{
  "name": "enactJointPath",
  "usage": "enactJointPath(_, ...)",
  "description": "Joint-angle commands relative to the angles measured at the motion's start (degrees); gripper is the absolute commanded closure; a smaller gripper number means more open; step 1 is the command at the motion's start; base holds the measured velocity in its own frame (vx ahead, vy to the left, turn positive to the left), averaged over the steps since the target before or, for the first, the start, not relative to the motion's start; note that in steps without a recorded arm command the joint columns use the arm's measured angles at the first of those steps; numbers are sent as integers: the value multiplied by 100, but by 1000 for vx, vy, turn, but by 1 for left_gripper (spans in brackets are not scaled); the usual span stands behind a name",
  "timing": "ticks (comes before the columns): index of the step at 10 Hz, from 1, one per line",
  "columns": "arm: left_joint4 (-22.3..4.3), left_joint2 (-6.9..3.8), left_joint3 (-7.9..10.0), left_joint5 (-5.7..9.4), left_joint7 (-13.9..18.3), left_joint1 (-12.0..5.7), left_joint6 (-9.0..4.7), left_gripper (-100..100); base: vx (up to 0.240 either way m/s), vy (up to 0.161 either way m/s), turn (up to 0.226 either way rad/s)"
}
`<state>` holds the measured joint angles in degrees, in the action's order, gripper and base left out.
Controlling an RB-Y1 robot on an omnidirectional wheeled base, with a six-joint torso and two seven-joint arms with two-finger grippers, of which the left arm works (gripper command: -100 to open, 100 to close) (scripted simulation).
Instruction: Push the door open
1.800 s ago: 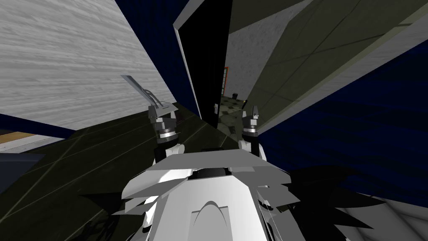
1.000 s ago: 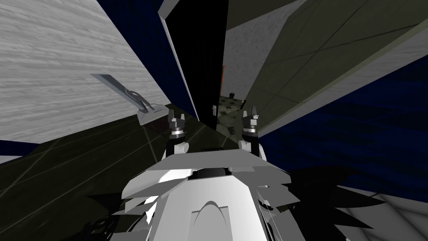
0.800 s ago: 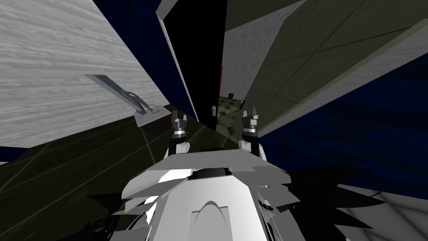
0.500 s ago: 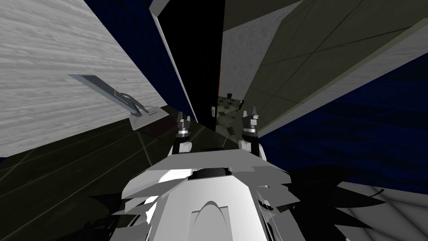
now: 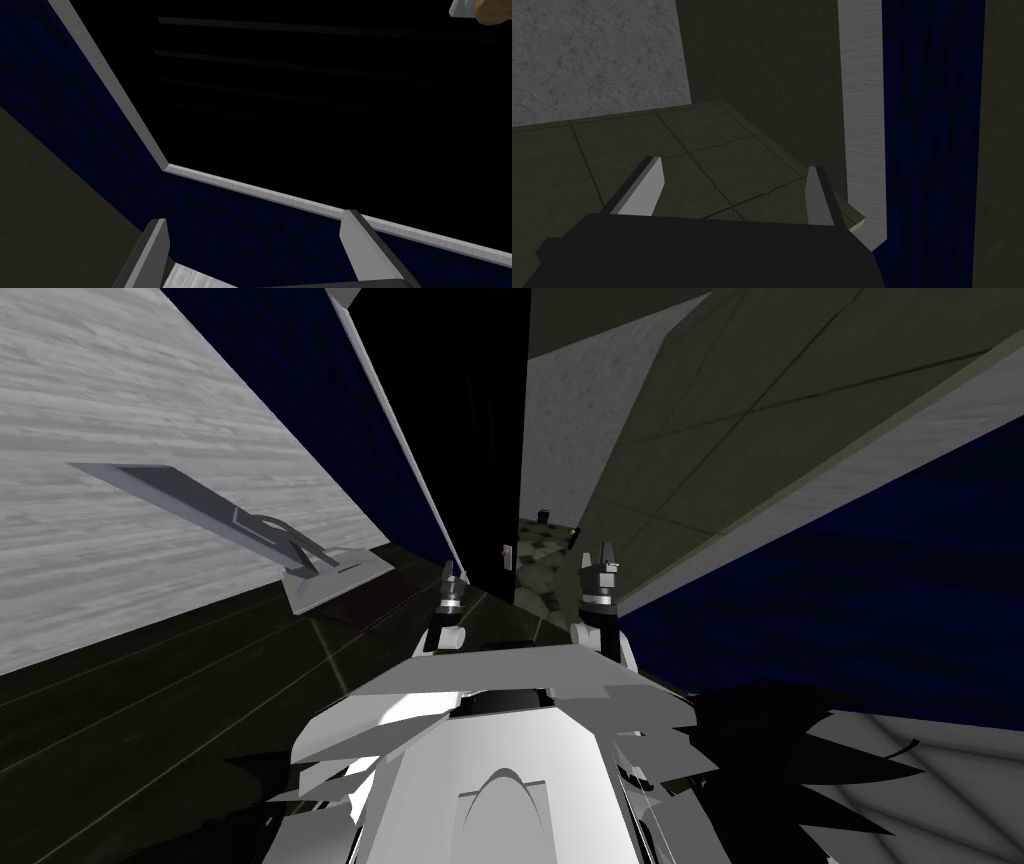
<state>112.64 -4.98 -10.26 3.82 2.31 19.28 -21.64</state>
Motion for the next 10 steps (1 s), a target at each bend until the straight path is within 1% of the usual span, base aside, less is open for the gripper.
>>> enactJointPath(1,-286,-42,-56,-6,35,-198,70,-100,96,48,-122)
enactJointPath(2,-310,-42,-56,-6,35,-198,70,-100,64,32,-47)
enactJointPath(5,-788,-108,-222,-40,80,-418,148,-100,64,34,-97)
enactJointPath(10,-1559,-207,-490,-93,153,-773,274,-100,91,55,-115)
